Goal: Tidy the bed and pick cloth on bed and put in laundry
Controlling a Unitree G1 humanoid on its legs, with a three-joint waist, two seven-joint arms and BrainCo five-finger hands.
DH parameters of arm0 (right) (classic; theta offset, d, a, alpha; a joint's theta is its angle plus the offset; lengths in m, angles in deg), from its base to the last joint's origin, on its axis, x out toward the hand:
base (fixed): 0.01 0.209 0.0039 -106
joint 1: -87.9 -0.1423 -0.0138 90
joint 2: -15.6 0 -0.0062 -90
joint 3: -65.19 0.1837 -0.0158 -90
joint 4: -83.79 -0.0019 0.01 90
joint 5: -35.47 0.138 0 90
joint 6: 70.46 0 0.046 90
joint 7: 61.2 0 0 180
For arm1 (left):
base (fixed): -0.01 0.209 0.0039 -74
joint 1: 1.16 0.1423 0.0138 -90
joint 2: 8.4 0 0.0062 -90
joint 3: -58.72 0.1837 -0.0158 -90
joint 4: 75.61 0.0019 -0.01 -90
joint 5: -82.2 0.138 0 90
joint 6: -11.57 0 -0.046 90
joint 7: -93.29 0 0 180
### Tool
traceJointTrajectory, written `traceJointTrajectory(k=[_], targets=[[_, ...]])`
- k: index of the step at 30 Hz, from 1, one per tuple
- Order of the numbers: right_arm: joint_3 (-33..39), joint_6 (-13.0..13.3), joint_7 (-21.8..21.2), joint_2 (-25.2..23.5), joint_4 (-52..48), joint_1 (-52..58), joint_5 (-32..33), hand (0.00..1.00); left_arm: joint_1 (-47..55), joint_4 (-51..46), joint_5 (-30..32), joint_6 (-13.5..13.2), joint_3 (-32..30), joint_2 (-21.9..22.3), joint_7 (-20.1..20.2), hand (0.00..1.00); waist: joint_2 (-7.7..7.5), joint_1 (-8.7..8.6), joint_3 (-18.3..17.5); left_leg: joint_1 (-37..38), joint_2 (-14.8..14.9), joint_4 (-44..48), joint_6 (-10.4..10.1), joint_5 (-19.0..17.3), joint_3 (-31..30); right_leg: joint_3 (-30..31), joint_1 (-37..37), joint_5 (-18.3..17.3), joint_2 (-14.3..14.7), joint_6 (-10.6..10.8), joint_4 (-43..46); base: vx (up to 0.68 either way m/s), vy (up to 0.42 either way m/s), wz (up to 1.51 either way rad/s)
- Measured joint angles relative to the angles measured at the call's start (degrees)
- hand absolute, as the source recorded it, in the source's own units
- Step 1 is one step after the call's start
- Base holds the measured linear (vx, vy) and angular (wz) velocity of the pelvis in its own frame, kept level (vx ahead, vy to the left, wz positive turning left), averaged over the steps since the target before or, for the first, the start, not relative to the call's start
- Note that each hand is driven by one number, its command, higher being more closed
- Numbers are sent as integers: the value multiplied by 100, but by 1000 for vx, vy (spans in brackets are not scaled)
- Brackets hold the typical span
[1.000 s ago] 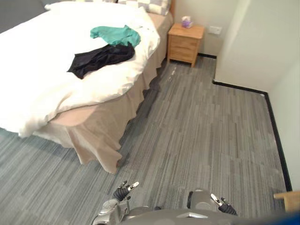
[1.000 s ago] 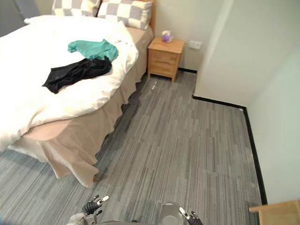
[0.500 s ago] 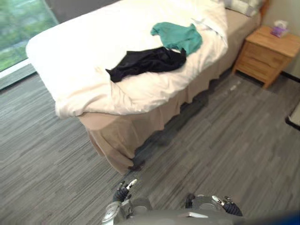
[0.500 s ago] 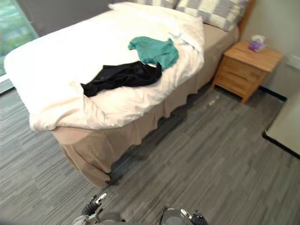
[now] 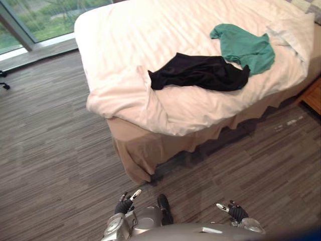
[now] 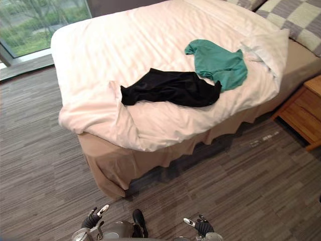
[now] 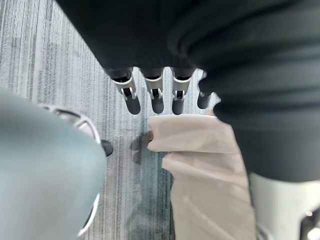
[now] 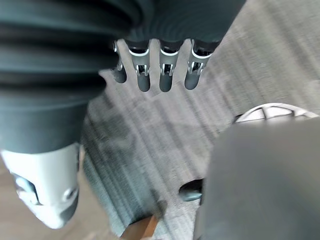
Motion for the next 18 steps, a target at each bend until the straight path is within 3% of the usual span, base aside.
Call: traceJointTrajectory(k=[2, 3, 4, 5, 6, 7, 9, 10, 12, 13, 15, 17, 18], targets=[[121, 28, 58, 15, 8, 6, 9, 0, -16, 47, 37, 35, 159, 3, -3, 0, 10, -63, -16, 152, -74, -239, 5, 54, -91, -59, -84, 16, -53, 69, 444, 55, 1, 50], [204, 64, 91, 59, 30, 2, 9, 0, -37, 135, 51, 80, 259, 4, 7, 0, 112, -108, -41, 271, -52, -327, 9, 51, -120, -75, -316, -3, -216, 94, 1340, 81, 99, 66], [327, 99, 99, 45, 11, 7, 13, 0, -67, 198, 52, 126, 402, -48, 19, 0, 106, -153, -31, 468, -56, -331, 53, -116, -255, 41, -723, 101, -532, -36, 2681, 104, 111, 69], [353, 122, 107, 34, 14, 69, 31, 0, -78, 197, 50, 137, 472, -87, 24, 0, 65, -208, 0, 587, -22, -372, 92, -243, -402, 224, -925, 245, -675, -198, 3320, 119, 43, 82], [344, 127, 110, 4, 0, 54, 54, 0, -100, 214, 51, 158, 588, -163, 24, 0, 48, -286, 45, 716, -36, -409, 114, -297, -601, 617, -1229, -186, -833, -256, 4027, 110, -10, 78], [303, 133, 80, -2, -74, 55, 52, 0, -145, 249, 40, 169, 667, -190, 26, 0, 41, -301, 48, 741, 30, -430, 53, -344, -745, 788, -1497, -653, -781, -215, 3883, 146, -31, 75], [298, 139, 51, -4, -72, 32, 53, 0, -232, 329, -33, 193, 661, -192, 25, 0, 72, -300, 76, 754, 130, -429, 8, -369, -908, 940, -1752, -801, -638, -141, 3260, 169, -51, 58], [292, 190, 36, 17, -71, 82, 53, 0, -252, 400, -101, 238, 659, -175, 27, 0, 138, -385, 97, 767, 251, -395, -74, -394, -1178, 1256, -1858, -783, -370, -109, 2413, 173, -109, 75], [224, 192, 30, 50, -66, 109, 52, 0, -255, 426, -124, 256, 659, -173, 60, 0, 156, -438, 103, 761, 323, -369, -136, -379, -1463, 1691, -1929, -516, -92, -66, 1562, 194, -163, 91], [114, 188, 4, 36, -6, 177, 53, 0, -268, 425, -77, 255, 658, -244, 123, 0, 39, -426, 95, 759, 253, -381, -294, -397, -1680, 2122, -1891, 7, 3, -103, 699, 213, -211, 92], [46, 182, -74, -23, 48, 181, 76, 0, -266, 487, 38, 258, 642, -297, 111, 0, -122, -433, 114, 840, 136, -439, -445, -336, -1901, 2223, -1812, 539, -91, -163, 555, 192, -218, 82], [-196, 144, -206, 258, 66, 153, 75, 0, -226, 424, 280, 203, 595, -74, 92, 0, 133, -342, 73, 973, 351, -709, -615, -189, -1929, 2052, -1671, 465, 93, -203, 417, 240, -239, 43], [-261, 123, -234, 296, 67, 109, 93, 0, -215, 423, 318, 185, 597, -40, 87, 0, 176, -333, 55, 1001, 390, -777, -641, -166, -1939, 2000, -1626, 456, 145, -217, 349, 223, -226, 22]])
